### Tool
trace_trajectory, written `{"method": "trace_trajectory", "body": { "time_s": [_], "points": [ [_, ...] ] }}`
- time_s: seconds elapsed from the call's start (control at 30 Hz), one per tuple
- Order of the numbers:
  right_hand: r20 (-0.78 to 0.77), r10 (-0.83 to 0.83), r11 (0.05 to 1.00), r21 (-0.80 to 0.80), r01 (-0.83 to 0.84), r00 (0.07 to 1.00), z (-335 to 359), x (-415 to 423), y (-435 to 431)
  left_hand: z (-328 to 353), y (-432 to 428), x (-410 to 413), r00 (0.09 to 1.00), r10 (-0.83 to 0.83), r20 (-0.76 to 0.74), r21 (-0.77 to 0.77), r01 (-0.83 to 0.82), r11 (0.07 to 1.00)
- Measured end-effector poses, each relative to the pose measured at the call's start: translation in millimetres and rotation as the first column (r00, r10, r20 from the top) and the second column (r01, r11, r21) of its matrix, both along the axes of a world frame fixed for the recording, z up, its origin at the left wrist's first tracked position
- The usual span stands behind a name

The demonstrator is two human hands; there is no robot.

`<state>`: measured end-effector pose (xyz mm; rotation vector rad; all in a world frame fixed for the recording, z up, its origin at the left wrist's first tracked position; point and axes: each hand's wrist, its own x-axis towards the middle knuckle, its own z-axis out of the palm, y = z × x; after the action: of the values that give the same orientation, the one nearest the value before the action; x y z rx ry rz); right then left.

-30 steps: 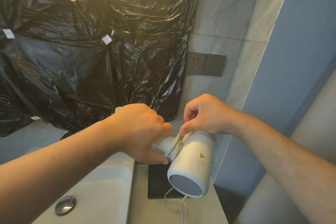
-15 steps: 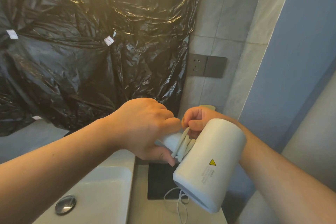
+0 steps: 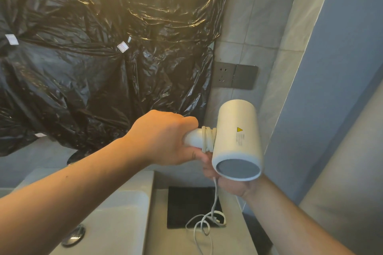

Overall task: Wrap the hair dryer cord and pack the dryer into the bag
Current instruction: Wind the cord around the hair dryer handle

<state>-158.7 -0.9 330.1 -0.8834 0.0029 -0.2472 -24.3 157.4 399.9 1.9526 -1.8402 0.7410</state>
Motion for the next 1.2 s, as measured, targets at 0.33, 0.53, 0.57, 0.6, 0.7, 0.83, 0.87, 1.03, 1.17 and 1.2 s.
{"method": "trace_trajectory", "body": {
  "time_s": [0.33,0.53,0.57,0.6,0.7,0.83,0.87,1.03,1.17,1.2],
  "points": [
    [-0.147,-0.475,0.688,-0.676,0.262,0.867,-4,-2,30,12,-13,12,0.934,0.291,-0.207,0.372,-0.2,0.906],
    [-0.148,-0.575,0.431,-0.891,0.143,0.805,-4,-6,33,8,-14,11,0.876,0.314,-0.367,0.497,-0.1,0.862],
    [-0.122,-0.592,0.351,-0.929,0.119,0.797,-1,-7,34,5,-16,11,0.88,0.332,-0.339,0.484,-0.139,0.864],
    [-0.089,-0.601,0.266,-0.959,0.094,0.794,2,-8,36,2,-19,11,0.885,0.357,-0.3,0.465,-0.191,0.864],
    [-0.023,-0.605,0.057,-0.998,0.015,0.796,11,-11,40,-7,-26,13,0.88,0.432,-0.199,0.405,-0.328,0.854],
    [0.026,-0.652,-0.147,-0.985,-0.093,0.758,21,-16,45,-11,-31,5,0.892,0.439,-0.109,0.378,-0.371,0.848],
    [0.055,-0.668,-0.214,-0.969,-0.121,0.742,25,-18,46,-11,-32,4,0.895,0.436,-0.094,0.378,-0.373,0.848],
    [0.245,-0.604,-0.539,-0.826,-0.163,0.759,49,-22,49,-8,-32,2,0.915,0.403,0.036,0.443,-0.376,0.814],
    [0.3,-0.544,-0.618,-0.775,-0.133,0.784,66,-19,42,-11,-31,-5,0.944,0.302,0.133,0.47,-0.328,0.819],
    [0.308,-0.538,-0.614,-0.781,-0.115,0.785,68,-19,39,-10,-29,-7,0.95,0.271,0.153,0.468,-0.311,0.827]
  ]
}}
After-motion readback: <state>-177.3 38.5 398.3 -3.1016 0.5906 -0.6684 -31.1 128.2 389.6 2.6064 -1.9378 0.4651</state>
